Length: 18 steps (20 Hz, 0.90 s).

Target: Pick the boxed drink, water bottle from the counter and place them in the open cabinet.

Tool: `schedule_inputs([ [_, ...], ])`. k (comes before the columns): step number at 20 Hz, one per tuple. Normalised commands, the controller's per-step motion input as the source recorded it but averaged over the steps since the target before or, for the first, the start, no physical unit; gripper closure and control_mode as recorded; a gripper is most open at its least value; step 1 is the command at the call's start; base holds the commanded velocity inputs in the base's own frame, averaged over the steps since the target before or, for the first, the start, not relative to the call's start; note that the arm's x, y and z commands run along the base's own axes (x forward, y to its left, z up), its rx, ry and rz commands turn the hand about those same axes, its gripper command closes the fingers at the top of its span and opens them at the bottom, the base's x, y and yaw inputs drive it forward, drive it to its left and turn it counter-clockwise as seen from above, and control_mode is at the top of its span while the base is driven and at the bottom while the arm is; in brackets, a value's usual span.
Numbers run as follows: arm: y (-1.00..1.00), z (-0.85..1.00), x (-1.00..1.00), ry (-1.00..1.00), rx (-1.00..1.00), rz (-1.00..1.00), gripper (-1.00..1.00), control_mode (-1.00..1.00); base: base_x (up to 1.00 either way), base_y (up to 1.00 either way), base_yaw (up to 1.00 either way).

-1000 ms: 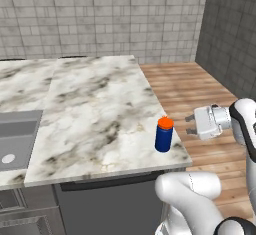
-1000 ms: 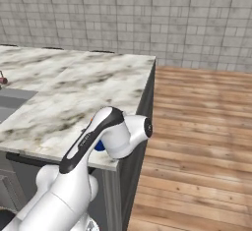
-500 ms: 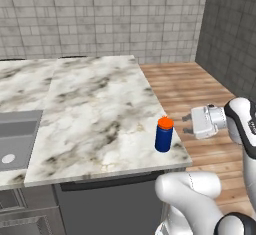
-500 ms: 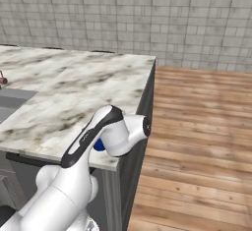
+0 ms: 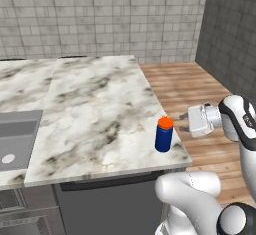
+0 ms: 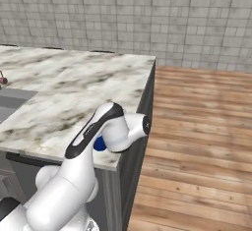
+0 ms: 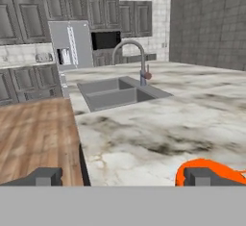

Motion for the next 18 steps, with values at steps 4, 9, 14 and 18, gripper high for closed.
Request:
schedule_inputs([
  [4, 0.0, -0.09, 0.11, 0.0, 0.0, 0.0, -1.0, -1.0, 0.0, 0.0, 0.0],
  [9, 0.0, -0.13, 0.05, 0.0, 0.0, 0.0, -1.0, -1.0, 0.0, 0.0, 0.0],
  [14, 0.0, -0.13, 0.06, 0.0, 0.0, 0.0, -1.0, -1.0, 0.0, 0.0, 0.0],
  [18, -0.01, -0.1, 0.1, 0.0, 0.0, 0.0, -1.0, -1.0, 0.0, 0.0, 0.0],
])
